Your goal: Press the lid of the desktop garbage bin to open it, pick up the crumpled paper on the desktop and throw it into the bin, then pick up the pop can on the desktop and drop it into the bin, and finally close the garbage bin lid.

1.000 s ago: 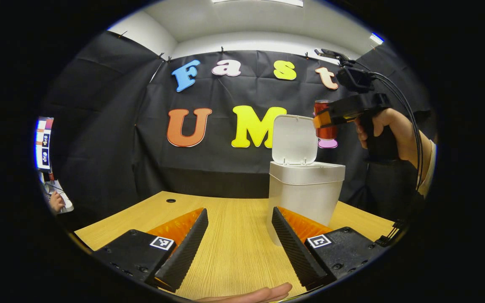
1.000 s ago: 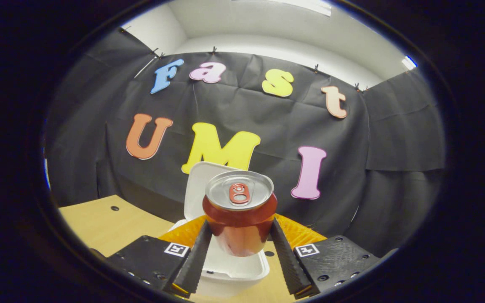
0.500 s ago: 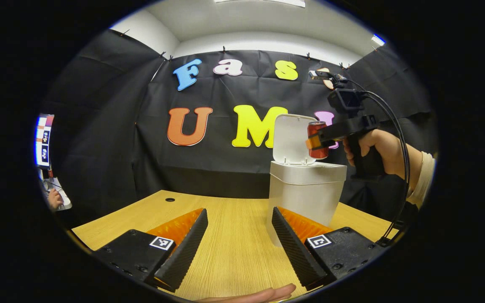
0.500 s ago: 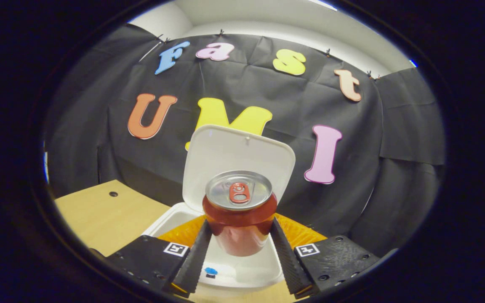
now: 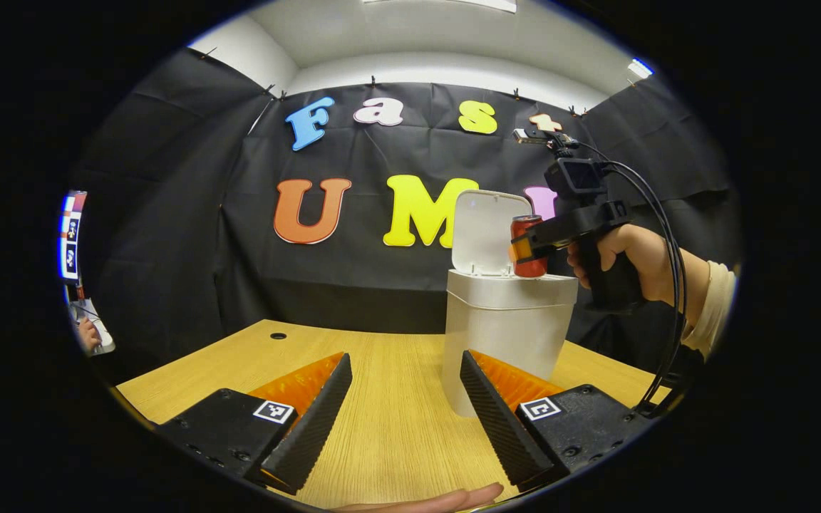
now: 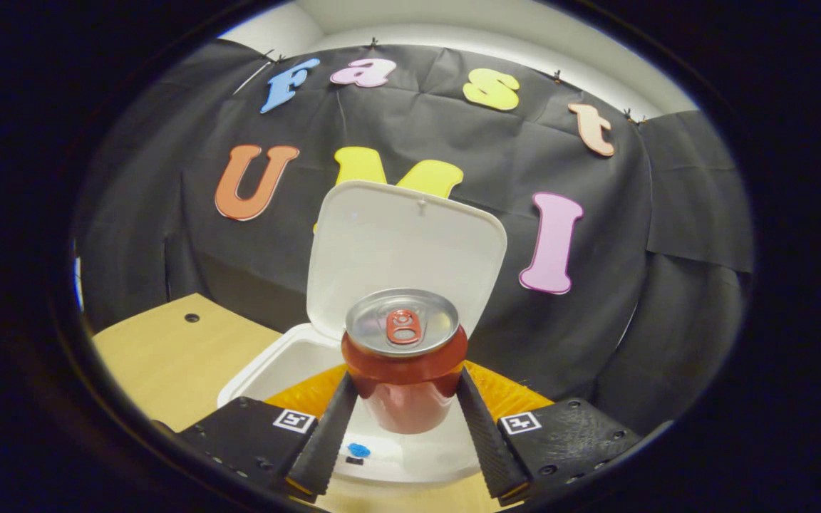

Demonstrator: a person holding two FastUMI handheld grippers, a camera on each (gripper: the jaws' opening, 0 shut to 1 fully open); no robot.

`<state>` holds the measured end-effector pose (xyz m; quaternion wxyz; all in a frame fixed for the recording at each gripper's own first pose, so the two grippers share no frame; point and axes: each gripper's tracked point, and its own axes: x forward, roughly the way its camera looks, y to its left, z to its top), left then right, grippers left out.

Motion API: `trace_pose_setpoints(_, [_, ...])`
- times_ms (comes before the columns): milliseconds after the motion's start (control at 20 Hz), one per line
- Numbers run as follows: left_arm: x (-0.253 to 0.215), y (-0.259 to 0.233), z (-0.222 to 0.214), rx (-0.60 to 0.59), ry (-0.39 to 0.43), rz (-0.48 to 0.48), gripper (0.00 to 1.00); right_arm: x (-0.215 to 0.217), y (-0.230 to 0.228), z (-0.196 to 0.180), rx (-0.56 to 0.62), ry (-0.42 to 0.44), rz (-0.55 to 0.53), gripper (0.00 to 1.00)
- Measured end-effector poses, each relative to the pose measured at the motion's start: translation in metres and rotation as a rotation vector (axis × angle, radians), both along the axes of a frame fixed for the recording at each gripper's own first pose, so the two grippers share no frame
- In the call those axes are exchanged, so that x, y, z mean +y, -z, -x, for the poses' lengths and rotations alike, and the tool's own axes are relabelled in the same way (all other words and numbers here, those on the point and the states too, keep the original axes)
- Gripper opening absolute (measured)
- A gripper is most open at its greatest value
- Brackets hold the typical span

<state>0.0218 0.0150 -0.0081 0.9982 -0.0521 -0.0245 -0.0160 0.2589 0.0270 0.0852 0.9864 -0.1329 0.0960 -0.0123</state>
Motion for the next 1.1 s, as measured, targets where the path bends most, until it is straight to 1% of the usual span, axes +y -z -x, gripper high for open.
trace_pose_setpoints(50, [-0.001, 0.000, 0.001, 0.001, 0.002, -0.003, 0.99, 0.000, 0.001, 0.000, -0.001, -0.001, 0.005, 0.79])
trace_pose_setpoints(200, [-0.003, 0.000, -0.001, 0.001, 0.008, -0.007, 0.99, 0.001, 0.004, 0.001, 0.006, -0.009, -0.011, 0.79])
trace_pose_setpoints(250, [-0.004, 0.002, -0.001, 0.005, 0.009, -0.009, 0.99, 0.002, 0.004, 0.001, 0.006, -0.014, -0.015, 0.85])
trace_pose_setpoints(300, [-0.003, 0.003, -0.002, 0.009, 0.009, -0.011, 0.99, 0.003, 0.004, 0.001, 0.005, -0.016, -0.014, 0.80])
trace_pose_setpoints(400, [-0.004, 0.004, -0.002, 0.014, 0.010, -0.011, 0.99, 0.003, 0.003, 0.002, -0.004, -0.021, -0.002, 0.81])
trace_pose_setpoints(450, [-0.004, 0.005, -0.002, 0.018, 0.009, -0.010, 0.99, 0.003, 0.002, 0.002, -0.008, -0.027, 0.001, 0.89])
trace_pose_setpoints(500, [-0.003, 0.006, -0.003, 0.019, 0.009, -0.009, 0.99, 0.006, 0.002, 0.003, -0.010, -0.039, -0.003, 0.84])
trace_pose_setpoints(600, [-0.003, 0.007, -0.004, 0.025, 0.008, -0.007, 0.99, 0.006, 0.001, 0.004, -0.010, -0.045, -0.010, 0.87])
trace_pose_setpoints(700, [-0.002, 0.008, -0.004, 0.027, 0.007, -0.006, 0.99, 0.007, -0.001, 0.004, -0.017, -0.050, -0.012, 0.89])
trace_pose_setpoints(750, [-0.002, 0.008, -0.004, 0.027, 0.007, -0.005, 0.99, 0.007, -0.004, 0.005, -0.027, -0.054, -0.012, 0.97])
trace_pose_setpoints(800, [-0.002, 0.007, -0.003, 0.027, 0.008, -0.005, 0.99, 0.007, -0.009, 0.007, -0.042, -0.058, -0.011, 0.98])
trace_pose_setpoints(850, [-0.002, 0.006, -0.003, 0.027, 0.007, -0.007, 0.99, 0.006, -0.014, 0.008, -0.057, -0.061, -0.013, 0.95])
trace_pose_setpoints(1000, [0.003, 0.005, -0.002, 0.033, -0.007, -0.022, 0.99, 0.007, -0.040, 0.018, -0.121, -0.078, -0.038, 0.95])
trace_pose_setpoints(1050, [0.007, 0.001, 0.000, 0.025, -0.015, -0.030, 0.99, 0.008, -0.050, 0.022, -0.143, -0.086, -0.041, 0.92])
trace_pose_setpoints(1100, [0.011, -0.002, -0.001, 0.017, -0.026, -0.038, 0.99, 0.010, -0.062, 0.026, -0.168, -0.096, -0.034, 0.97])
